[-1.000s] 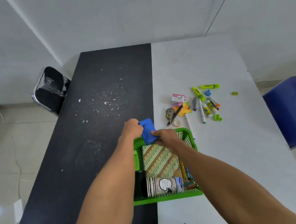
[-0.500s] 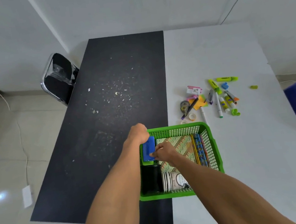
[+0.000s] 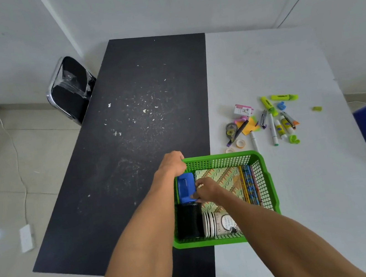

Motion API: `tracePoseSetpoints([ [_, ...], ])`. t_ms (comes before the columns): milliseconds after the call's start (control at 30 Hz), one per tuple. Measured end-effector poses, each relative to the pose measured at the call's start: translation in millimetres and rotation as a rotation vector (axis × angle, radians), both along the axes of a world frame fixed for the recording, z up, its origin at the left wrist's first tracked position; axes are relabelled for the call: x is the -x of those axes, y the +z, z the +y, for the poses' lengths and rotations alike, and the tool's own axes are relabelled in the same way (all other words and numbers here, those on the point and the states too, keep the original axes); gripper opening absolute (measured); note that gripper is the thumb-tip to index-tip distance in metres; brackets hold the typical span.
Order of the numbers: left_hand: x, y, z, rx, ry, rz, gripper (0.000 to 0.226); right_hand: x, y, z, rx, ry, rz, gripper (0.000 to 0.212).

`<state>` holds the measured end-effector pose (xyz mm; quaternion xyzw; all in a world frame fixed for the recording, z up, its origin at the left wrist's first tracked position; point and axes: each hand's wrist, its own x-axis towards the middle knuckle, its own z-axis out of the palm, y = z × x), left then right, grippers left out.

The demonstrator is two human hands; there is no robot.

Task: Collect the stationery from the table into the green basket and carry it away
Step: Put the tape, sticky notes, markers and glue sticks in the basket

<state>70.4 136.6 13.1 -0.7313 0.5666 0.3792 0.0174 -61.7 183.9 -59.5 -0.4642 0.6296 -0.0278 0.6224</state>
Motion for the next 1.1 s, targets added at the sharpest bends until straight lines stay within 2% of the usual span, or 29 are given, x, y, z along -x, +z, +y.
tracePoseSetpoints([
  [167, -0.4, 0.4, 1.5, -0.006, -0.020, -0.017, 0.041, -8.6, 3.0, -2.8, 0.011, 0.008, 0.012, 0.024],
  [400, -0.3, -2.2, 4.1, -0.012, -0.025, -0.019, 0.043, -11.4, 0.5, -2.0, 0.055, 0.072, 0.061, 0.018],
  [567, -2.0, -3.9, 3.8, -0.015, -0.016, -0.003, 0.046, -12.9, -0.1, -1.6, 0.069, 0.059, 0.032, 0.035],
  [767, -4.6, -6.5, 4.8, -0.010, -0.033, -0.013, 0.045, -17.9, -4.2, -0.8, 0.083, 0.107, 0.082, 0.013],
  [933, -6.4, -8.8, 4.8, -0.006, -0.036, -0.015, 0.046, -19.6, -3.6, -0.5, 0.169, 0.128, 0.126, 0.014],
  [1100, -6.6, -9.1, 3.8, -0.002, -0.037, -0.015, 0.047, -19.2, 2.5, -0.2, 0.142, 0.091, 0.096, 0.015],
])
